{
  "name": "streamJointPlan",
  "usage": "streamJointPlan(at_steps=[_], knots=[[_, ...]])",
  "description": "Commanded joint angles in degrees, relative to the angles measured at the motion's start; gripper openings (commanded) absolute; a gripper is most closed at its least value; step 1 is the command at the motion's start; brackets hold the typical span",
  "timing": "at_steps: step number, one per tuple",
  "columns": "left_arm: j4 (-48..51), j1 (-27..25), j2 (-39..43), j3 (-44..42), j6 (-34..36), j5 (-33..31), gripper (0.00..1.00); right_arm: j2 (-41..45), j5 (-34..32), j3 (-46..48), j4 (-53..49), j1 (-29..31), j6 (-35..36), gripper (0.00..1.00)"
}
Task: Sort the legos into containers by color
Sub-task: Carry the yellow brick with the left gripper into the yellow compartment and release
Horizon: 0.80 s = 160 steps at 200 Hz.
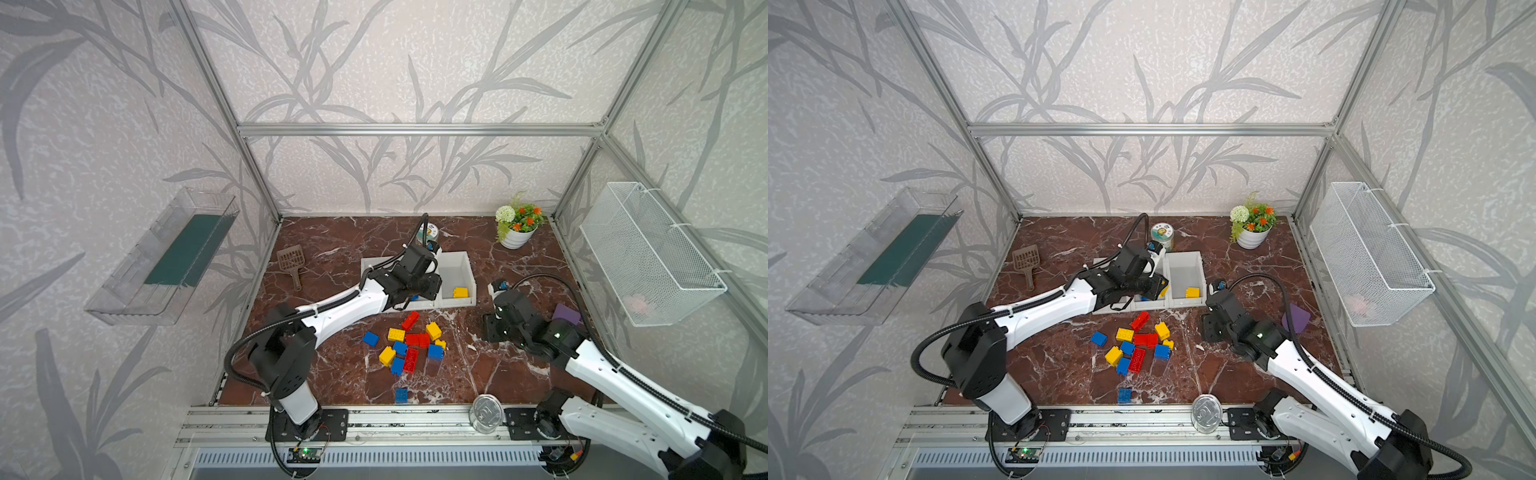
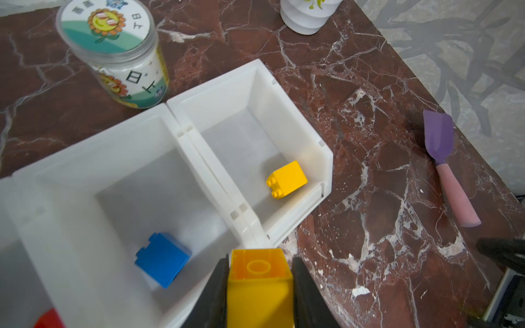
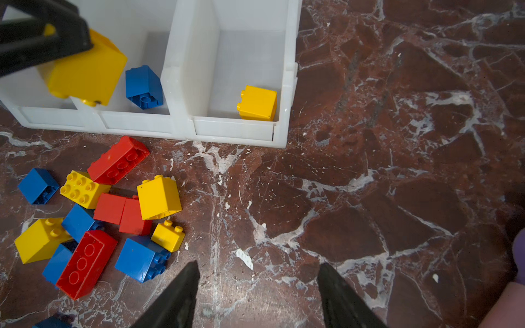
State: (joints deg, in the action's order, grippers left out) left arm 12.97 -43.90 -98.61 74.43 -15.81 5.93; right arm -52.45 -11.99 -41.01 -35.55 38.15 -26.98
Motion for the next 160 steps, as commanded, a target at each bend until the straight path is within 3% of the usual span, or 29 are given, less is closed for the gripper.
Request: streamJointPlan(at_steps=[1, 54, 86, 111, 160], knots=[[0.63, -0.31, -6.09, 7.30, 2.72, 2.27, 0.32, 2.13, -0.29, 0.75, -2.21, -0.52, -0.83, 0.67], [4.15, -0.49, -19.02, 22.54, 4.07, 1.91, 0.34, 3.55, 0.74, 0.06, -5.39, -0.68, 1.53, 0.67], [4.41, -0.51, -22.51, 26.42, 3.98, 1.41, 0.46, 4.48, 1.30, 0.49, -5.45, -0.71, 1.07, 0.67], [3.50, -0.49, -22.62, 26.60, 2.59, 2.13, 0.58, 5.15, 1.18, 0.67, -6.06, -0.72, 0.83, 0.67], [2.61, -0.42, -17.28, 22.02, 2.13, 0.68, 0.64, 6.48, 2.03, 1.36, -5.98, -0.78, 1.26, 0.67]])
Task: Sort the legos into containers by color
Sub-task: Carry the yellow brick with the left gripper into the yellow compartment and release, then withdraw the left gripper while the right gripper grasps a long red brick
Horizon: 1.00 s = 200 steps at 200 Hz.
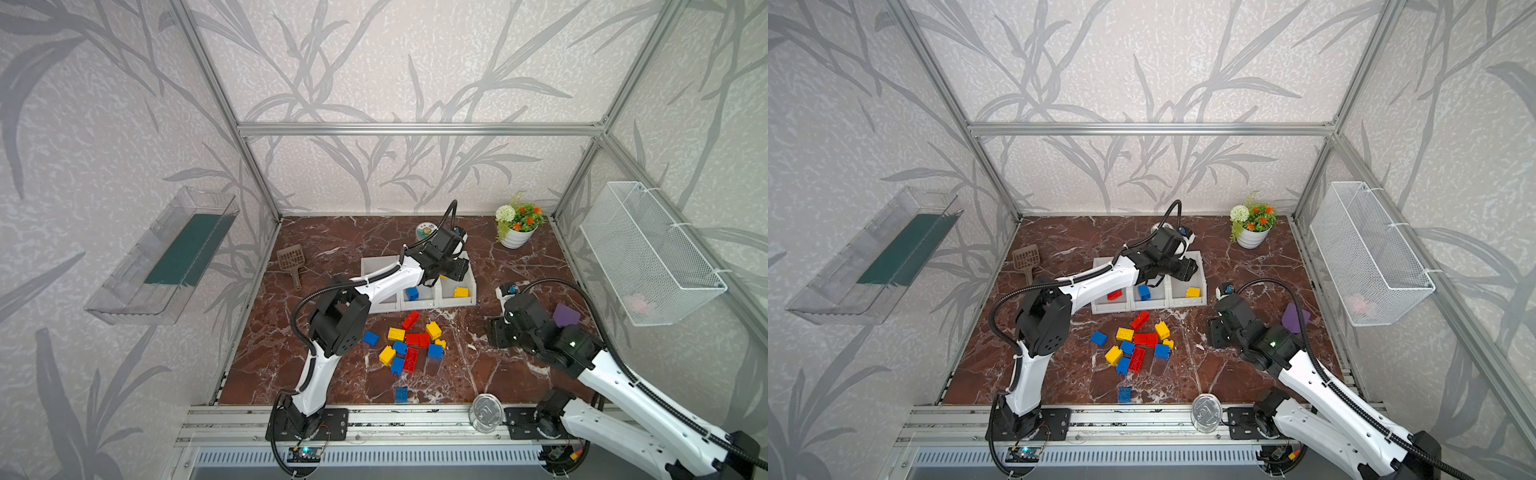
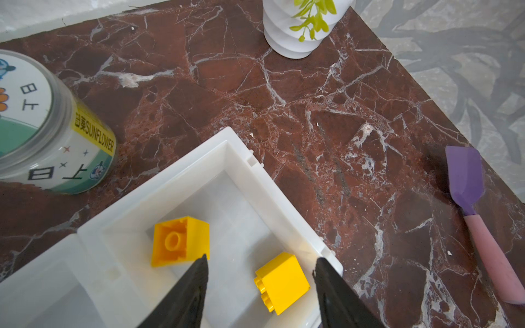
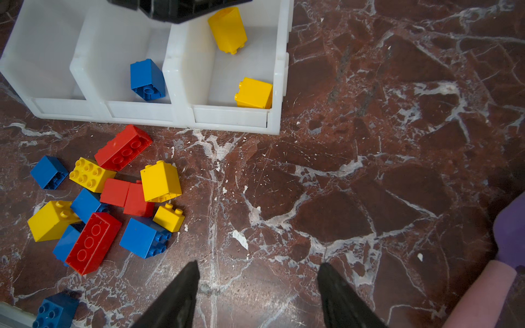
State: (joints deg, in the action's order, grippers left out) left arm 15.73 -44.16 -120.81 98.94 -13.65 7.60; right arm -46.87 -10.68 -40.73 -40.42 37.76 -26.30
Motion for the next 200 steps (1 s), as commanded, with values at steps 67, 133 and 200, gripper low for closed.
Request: streamJointPlan(at_steps=[67, 133, 200], knots=[[-3.30, 0.00, 22.70, -20.52, -5.30, -7.58, 0.66, -3.62, 10.66, 1.14, 2.61, -0.32, 2.77, 0.66], [-2.64, 0.17, 41.66, -41.03, -6.95, -16.69, 0.69, -11.04, 11.83, -0.19, 3.46, 5.06, 2.71, 0.66], [-4.50, 6.18, 59.29, -58.51, -9.10, -17.62, 0.73, -17.54, 2.28, -4.65, 2.66, 14.03, -9.55, 0.66]])
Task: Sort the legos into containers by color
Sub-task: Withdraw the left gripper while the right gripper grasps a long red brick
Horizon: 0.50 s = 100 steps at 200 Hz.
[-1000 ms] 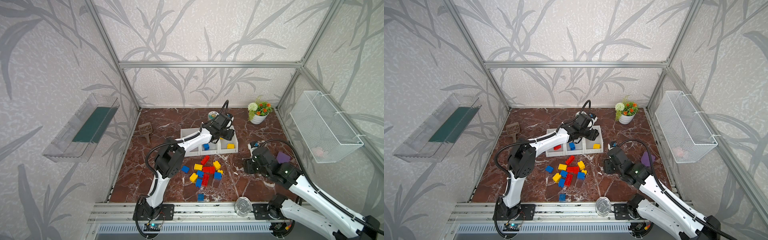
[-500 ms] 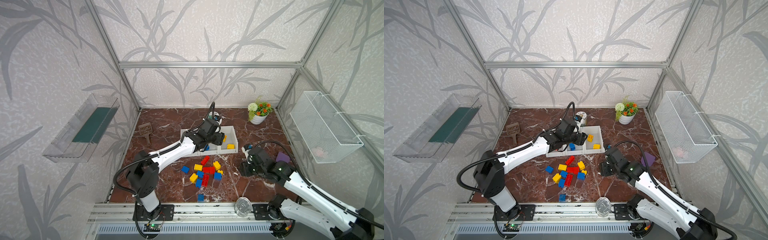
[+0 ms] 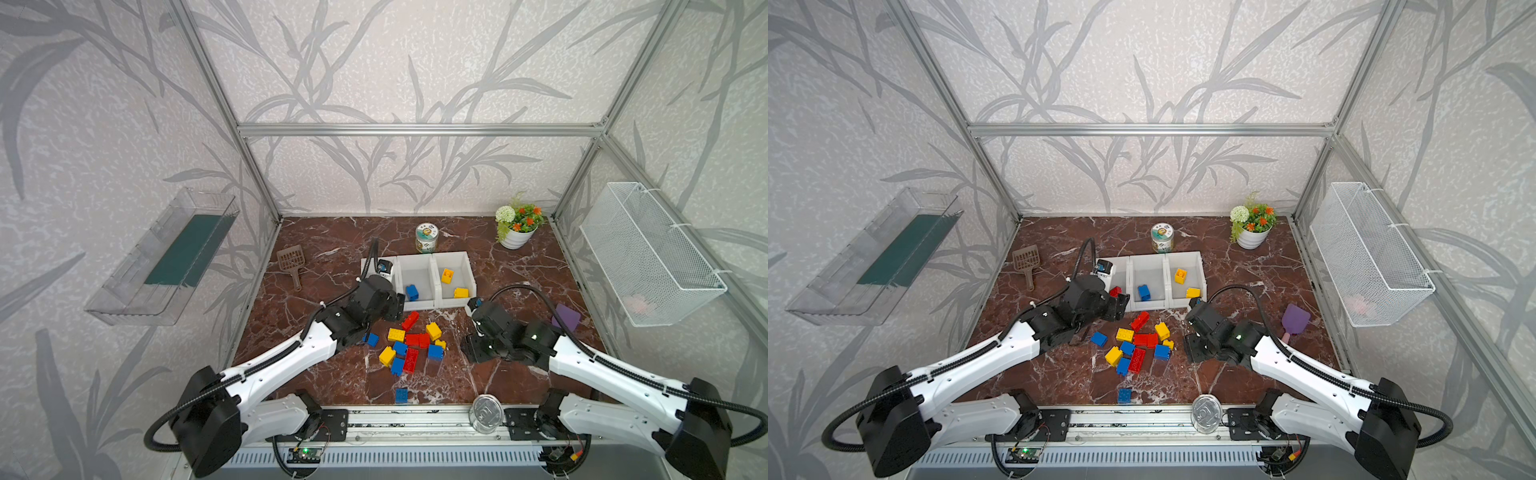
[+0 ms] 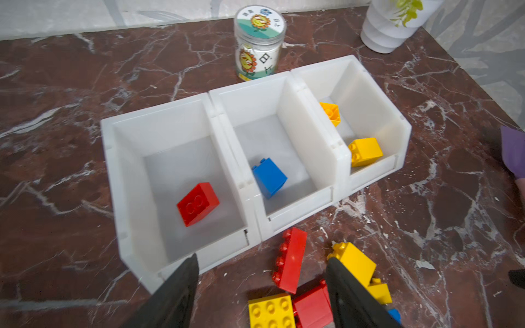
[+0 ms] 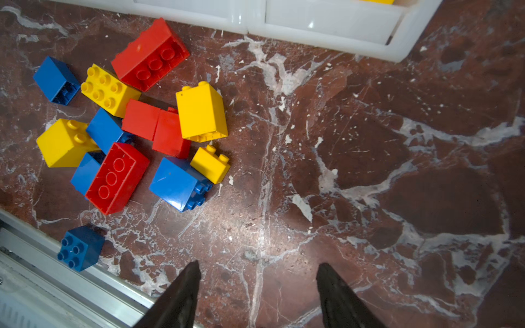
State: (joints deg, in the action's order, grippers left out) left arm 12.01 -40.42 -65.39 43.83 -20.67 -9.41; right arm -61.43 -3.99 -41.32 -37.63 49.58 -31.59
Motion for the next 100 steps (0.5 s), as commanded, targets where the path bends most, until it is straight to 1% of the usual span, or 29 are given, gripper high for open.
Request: streamJointPlan(at_steps=[1, 24, 41, 59, 75, 100], knots=[[-0.82, 2.58, 4.04, -3.54, -2.14, -0.57, 0.73, -3.50, -4.56, -4.66, -0.29, 2.32, -4.22, 0.66], [-0.29, 4.60, 7.05, -6.03, -2.18, -0.13, 0.74, -9.85, -5.20, -9.55, -0.62, 3.43, -3.24, 0.66], [1.05, 5.66, 9.48, -7.72, -2.39, -1.53, 0.74, -15.31, -5.06, -14.44, 0.18, 4.40, -1.20, 0.66], [2.14, 7.09, 12.56, -10.34, -4.42, -2.98, 0.75, -21.76, -5.40, -20.05, 0.59, 5.04, -0.40, 0.66], [2.84, 8.11, 15.48, -12.88, -5.59, -2.67, 0.75, -27.96, -6.29, -25.38, 0.28, 5.47, -1.28, 0.66], [6.26, 8.24, 20.03, -14.59, -5.15, -2.53, 0.75, -35.93, -11.60, -32.53, -0.49, 7.18, -4.46, 0.68]])
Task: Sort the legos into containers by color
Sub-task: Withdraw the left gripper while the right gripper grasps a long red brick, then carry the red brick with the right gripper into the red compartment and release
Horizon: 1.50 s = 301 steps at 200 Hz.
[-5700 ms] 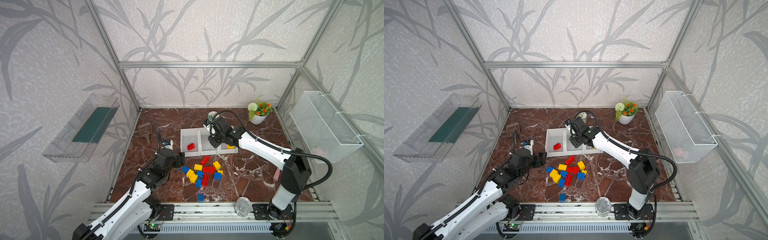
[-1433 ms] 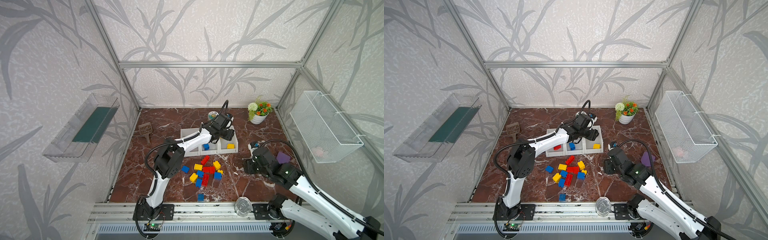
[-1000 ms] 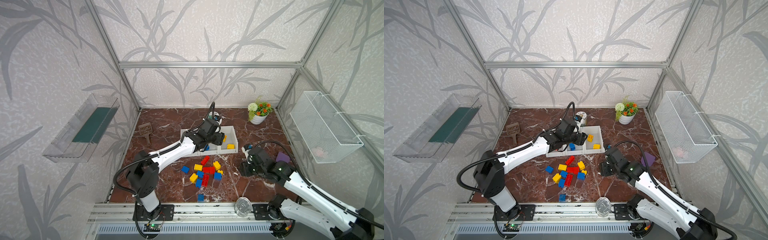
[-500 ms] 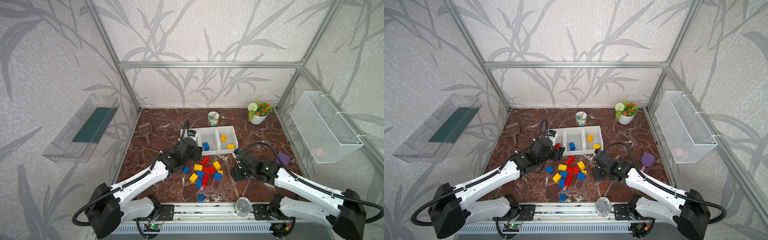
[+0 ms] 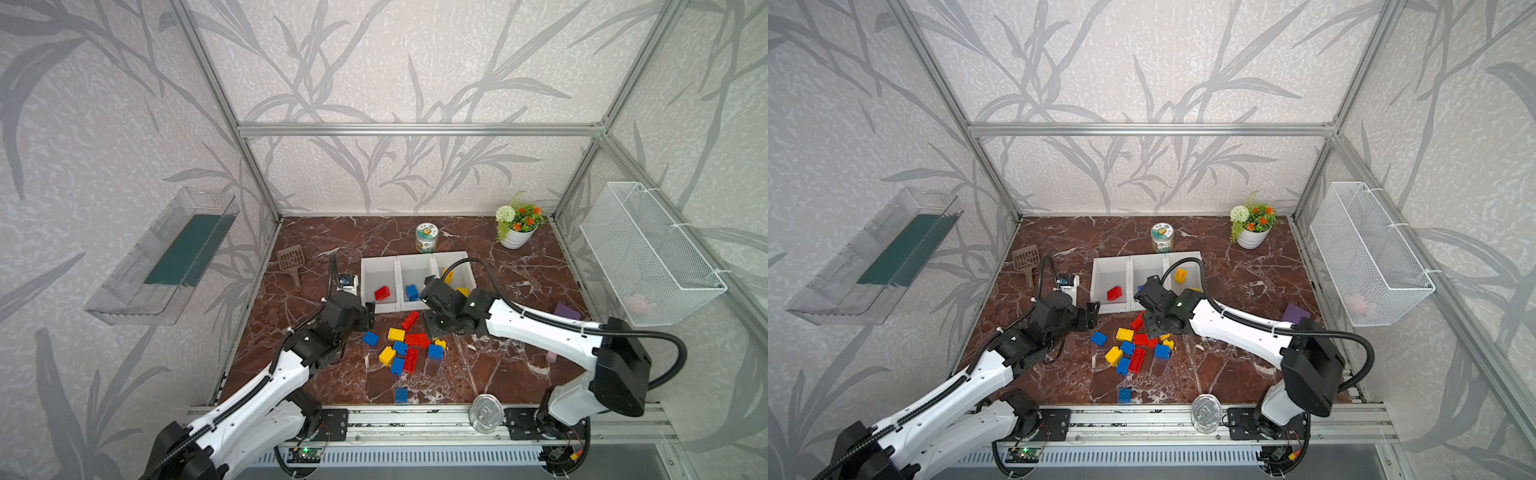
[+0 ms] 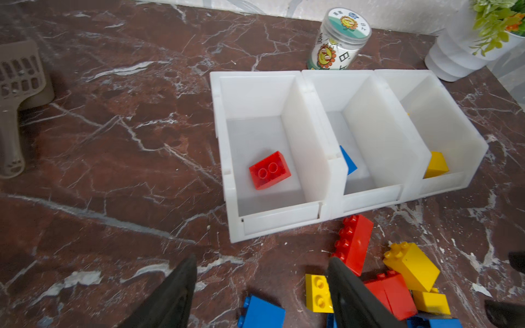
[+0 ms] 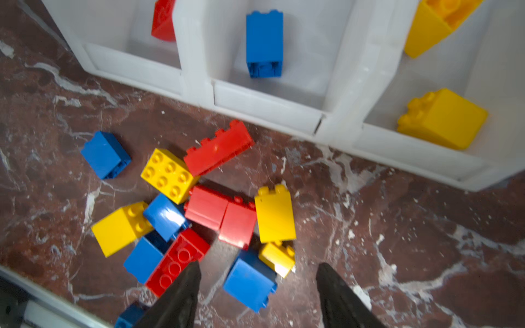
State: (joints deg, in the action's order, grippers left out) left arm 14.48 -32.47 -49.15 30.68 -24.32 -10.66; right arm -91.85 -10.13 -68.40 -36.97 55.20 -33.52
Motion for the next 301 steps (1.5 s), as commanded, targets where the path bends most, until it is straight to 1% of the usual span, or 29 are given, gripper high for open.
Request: streamJointPlan(at_steps=[1, 5, 30, 47, 64, 86, 106, 157, 191, 229, 249, 265, 289, 301], knots=[[3.93, 0.29, 3.88, -1.51, -1.47, -1.29, 0.75, -5.56, -5.66, -5.66, -1.20, 1.57, -2.57, 0.68], [4.31, 0.30, 4.67, -1.77, -1.35, -1.14, 0.75, -7.67, -6.50, -6.63, -1.38, 1.77, -4.73, 0.68], [6.96, 0.30, 8.68, -3.00, -1.55, -0.11, 0.76, -13.55, -10.13, -11.50, -3.21, 2.89, -10.45, 0.70], [7.23, 0.27, 10.87, -4.41, -2.37, 0.52, 0.76, -16.01, -12.02, -12.68, -3.08, 2.98, -13.69, 0.70], [6.05, 0.24, 12.29, -5.39, -3.09, 1.79, 0.76, -17.40, -12.48, -13.29, -2.62, 2.98, -17.09, 0.70], [4.03, 0.30, 12.15, -6.32, -3.67, 3.81, 0.76, -18.87, -13.22, -14.09, -1.13, 2.98, -18.94, 0.70], [3.69, 0.20, 10.43, -6.14, -3.98, 5.38, 0.76, -20.58, -14.01, -15.55, -1.19, 2.98, -20.04, 0.70], [2.40, 0.22, 9.11, -6.59, -4.11, 6.26, 0.75, -23.62, -15.93, -17.36, -4.34, 2.99, -25.05, 0.70], [2.31, 0.17, 9.43, -6.68, -4.09, 6.40, 0.75, -24.14, -14.55, -14.89, -0.22, 2.98, -26.53, 0.69], [1.79, 0.17, 9.33, -6.72, -4.21, 7.68, 0.75, -24.87, -12.72, -13.87, 1.32, 2.79, -26.16, 0.68], [1.61, 0.12, 9.22, -6.76, -4.25, 7.97, 0.75, -24.78, -11.14, -12.67, 1.54, 2.20, -26.68, 0.66], [1.43, 0.10, 9.08, -6.85, -4.25, 8.30, 0.75, -24.23, -10.83, -11.32, 2.21, 2.07, -27.08, 0.62], [1.29, -0.12, 9.13, -6.85, -4.31, 8.46, 0.75, -23.39, -10.92, -10.21, 2.52, 1.96, -27.13, 0.53], [1.38, -0.19, 9.08, -6.80, -4.20, 8.52, 0.75, -23.13, -10.88, -9.61, 2.55, 1.95, -27.24, 0.47]])
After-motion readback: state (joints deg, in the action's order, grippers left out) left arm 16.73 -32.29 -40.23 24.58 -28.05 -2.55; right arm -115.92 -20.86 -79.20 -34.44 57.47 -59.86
